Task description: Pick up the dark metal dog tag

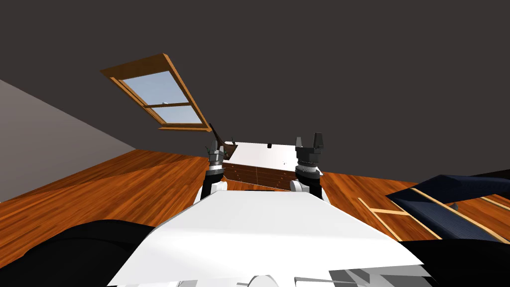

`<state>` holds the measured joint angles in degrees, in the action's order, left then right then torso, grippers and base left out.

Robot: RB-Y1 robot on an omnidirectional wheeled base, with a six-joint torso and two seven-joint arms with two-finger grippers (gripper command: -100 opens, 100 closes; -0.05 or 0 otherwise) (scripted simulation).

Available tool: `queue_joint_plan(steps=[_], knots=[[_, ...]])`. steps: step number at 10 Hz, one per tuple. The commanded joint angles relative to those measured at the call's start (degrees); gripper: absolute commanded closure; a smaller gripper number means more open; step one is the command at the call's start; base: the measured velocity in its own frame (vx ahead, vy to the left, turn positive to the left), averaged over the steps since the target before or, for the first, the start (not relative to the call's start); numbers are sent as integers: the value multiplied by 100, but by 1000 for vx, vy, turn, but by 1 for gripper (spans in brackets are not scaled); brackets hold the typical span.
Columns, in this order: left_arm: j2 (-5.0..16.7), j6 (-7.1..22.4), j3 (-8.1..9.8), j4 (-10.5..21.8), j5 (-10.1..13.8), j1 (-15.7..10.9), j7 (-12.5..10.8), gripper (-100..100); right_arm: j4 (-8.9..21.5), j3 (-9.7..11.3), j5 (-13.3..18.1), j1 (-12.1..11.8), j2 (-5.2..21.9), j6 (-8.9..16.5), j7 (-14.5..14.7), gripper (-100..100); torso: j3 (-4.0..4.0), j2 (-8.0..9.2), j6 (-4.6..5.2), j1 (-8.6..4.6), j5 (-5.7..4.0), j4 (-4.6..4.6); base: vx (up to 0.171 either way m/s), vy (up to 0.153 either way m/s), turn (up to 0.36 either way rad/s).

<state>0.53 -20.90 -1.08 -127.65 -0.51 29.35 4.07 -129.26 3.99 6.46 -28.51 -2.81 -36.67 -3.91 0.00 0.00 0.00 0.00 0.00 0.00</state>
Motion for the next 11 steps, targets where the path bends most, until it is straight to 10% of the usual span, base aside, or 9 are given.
queue_joint_plan(steps=[1, 11], knots=[[0, 0, 0, 0, 0, 0, 0, 0, -6, -1, -23, -7, 267, 106, 28, -100, 0, 0, 0, 0, 0, 0, -10, -6, 16], [0, 0, 0, 0, 0, 0, 0, 0, -56, -54, -336, -104, 1414, 1461, 425, -100, 4, 7, 1, -13, -3, 2, -24, -28, 49]])
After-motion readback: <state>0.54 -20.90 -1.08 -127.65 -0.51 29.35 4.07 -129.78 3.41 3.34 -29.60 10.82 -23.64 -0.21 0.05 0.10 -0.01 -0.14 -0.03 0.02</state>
